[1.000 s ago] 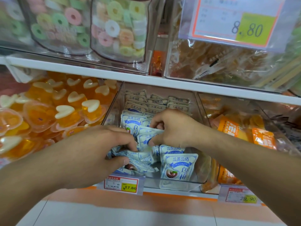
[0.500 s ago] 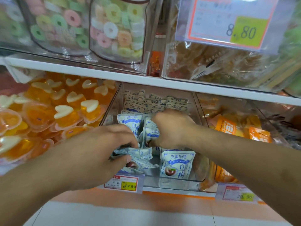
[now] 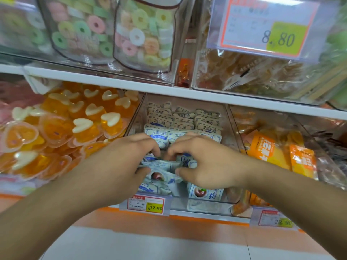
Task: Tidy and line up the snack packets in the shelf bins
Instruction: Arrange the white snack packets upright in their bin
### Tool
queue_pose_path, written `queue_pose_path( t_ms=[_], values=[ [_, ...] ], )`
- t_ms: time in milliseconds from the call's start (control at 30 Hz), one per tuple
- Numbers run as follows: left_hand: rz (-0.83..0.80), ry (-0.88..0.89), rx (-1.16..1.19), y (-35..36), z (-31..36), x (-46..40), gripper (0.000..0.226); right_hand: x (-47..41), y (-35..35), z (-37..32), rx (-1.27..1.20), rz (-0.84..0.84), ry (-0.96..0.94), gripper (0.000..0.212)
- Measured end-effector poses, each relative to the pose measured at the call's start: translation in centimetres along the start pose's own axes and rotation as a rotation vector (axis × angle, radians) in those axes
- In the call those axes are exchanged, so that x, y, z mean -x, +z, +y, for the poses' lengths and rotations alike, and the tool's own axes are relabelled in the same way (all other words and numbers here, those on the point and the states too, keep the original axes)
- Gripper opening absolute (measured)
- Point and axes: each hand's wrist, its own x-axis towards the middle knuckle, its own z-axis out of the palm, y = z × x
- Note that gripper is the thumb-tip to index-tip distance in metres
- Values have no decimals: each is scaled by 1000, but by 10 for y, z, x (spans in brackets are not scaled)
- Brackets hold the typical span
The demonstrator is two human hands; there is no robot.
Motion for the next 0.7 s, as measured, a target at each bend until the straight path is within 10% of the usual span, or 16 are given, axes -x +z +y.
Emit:
queue_pose_path(
  t_ms=[267, 500, 700],
  values=[
    [-60, 4, -23, -1, 4, 4, 11, -8, 9, -1, -31, 106, 163, 8],
    [83, -101, 111, -3, 6, -2, 43, 12, -11, 3, -89, 381, 238, 15],
    [281, -520, 813, -10, 13, -11, 9, 53, -6, 0, -233, 644, 94, 13]
  ],
)
